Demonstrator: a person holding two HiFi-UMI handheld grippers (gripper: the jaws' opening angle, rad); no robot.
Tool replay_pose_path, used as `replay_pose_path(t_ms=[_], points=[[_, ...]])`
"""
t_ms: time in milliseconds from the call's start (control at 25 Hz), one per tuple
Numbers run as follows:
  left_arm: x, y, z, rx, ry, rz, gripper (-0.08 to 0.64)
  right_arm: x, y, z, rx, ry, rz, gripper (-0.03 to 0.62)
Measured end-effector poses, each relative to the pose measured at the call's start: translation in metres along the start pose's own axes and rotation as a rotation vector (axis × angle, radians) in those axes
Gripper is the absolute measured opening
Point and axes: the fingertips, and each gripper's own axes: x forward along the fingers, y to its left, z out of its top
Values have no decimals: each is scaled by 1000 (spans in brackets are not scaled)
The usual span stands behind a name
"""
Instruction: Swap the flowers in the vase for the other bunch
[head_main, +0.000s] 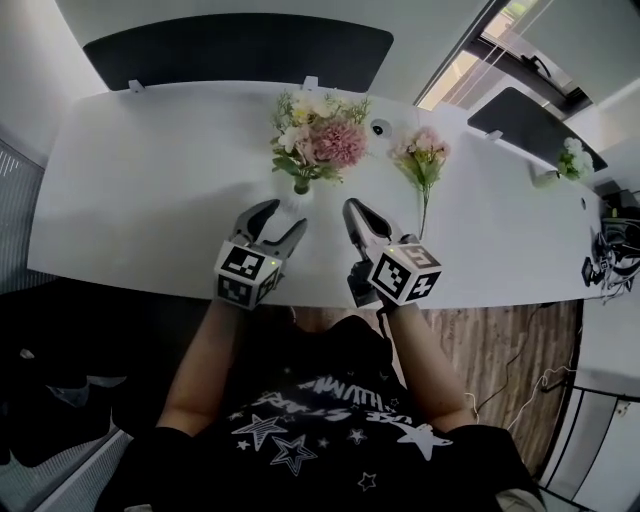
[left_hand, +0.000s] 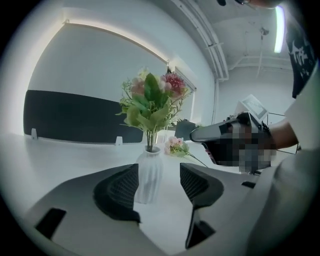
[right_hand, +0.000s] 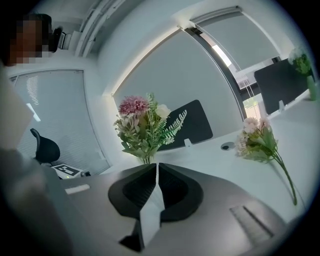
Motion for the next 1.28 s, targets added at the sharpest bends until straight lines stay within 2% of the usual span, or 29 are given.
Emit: replay_pose_path(t_ms=[120,280,440,640,880,1120,1280], points=[[8,1,-2,23,-4,-7,297,3,-4,-6,9,8,-14,3],[16,5,-6,34,7,0,336,5,-10,-8,19,16,-24,3],[28,14,-14,24,25,3,339,13,-15,-9,11,33,-5,3],[48,20,-17,63,34,-11,339,25,-16,-13,-4,79,40,3],[60,23,-24,60,78,-18,339,36,-22,-16,-1,109,67,3],[66,26,-20,56,64,-10,337,45,-21,-16,-5,135,105,3],[66,24,-20,49,62,-16,332,52,-11,-18,-11,165,173,5]])
